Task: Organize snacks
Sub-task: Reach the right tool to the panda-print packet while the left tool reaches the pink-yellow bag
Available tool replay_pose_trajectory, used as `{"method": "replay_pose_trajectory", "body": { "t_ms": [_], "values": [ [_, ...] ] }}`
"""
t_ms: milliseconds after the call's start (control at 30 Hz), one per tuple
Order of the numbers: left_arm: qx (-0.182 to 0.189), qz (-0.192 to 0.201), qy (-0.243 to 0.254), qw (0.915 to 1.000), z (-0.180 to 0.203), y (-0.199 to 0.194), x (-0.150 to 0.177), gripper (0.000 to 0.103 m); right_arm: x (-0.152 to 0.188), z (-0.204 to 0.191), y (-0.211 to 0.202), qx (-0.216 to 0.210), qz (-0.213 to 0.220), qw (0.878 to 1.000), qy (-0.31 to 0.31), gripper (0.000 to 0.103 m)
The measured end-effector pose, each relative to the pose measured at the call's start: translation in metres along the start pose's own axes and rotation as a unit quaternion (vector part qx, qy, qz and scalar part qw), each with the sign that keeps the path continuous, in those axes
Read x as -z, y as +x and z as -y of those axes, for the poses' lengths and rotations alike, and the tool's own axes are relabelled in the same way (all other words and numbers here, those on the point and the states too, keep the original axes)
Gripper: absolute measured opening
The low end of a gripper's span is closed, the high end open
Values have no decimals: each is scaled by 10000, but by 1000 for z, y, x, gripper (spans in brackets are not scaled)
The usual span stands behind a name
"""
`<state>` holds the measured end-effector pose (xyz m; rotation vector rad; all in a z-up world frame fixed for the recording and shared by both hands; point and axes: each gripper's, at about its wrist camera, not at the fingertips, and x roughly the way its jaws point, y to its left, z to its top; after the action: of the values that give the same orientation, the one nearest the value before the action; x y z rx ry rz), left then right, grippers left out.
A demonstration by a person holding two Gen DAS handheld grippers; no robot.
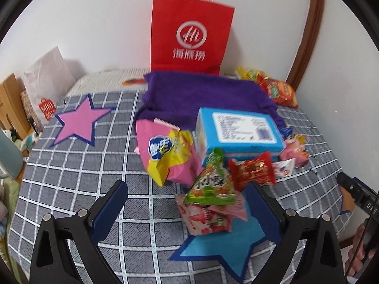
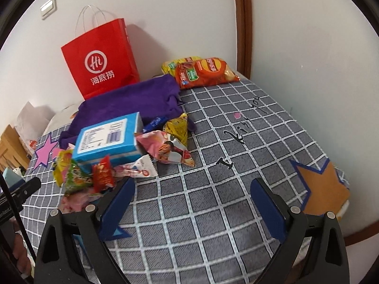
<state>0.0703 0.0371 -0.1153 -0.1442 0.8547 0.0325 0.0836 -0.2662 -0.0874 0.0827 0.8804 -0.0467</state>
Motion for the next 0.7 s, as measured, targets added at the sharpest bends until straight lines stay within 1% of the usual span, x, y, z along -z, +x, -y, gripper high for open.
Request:
{"method": "replay_pose_trajectory", "body": {
  "t_ms": [133,200,267,367,567,600,633,667,700],
  "values": [
    [-6,-94,24,10000,-6,19,0,99,-3,0,26,-157,-72,9999,-5,95],
    [9,-107,26,9999,-9,25,-2,99,-8,0,38,-167,-98,9998,-4,94],
    [45,-110,35,9999,-11,28,-3,99,-14,-1,47,-158,-52,9999,43,94],
    [81,-117,39,9999,-13,32,-7,99,-27,0,60,-281,-19,9996,54,94],
    [154,-120,0,9998,-15,38,-15,99,-48,-8,91,-524,-177,9985,-1,93],
    [147,-123,-10,9998,-16,39,-16,99,-49,-10,98,-548,-244,9982,-47,88],
    [138,-128,-19,9998,-17,40,-17,99,-48,-13,105,-531,-336,9980,-107,79],
    [130,-135,-34,9998,-18,41,-17,99,-47,-14,109,-507,-405,9978,-145,74],
    [126,-144,-46,9998,-18,42,-17,99,-43,-16,114,-476,-501,9974,-199,66]
  ]
}}
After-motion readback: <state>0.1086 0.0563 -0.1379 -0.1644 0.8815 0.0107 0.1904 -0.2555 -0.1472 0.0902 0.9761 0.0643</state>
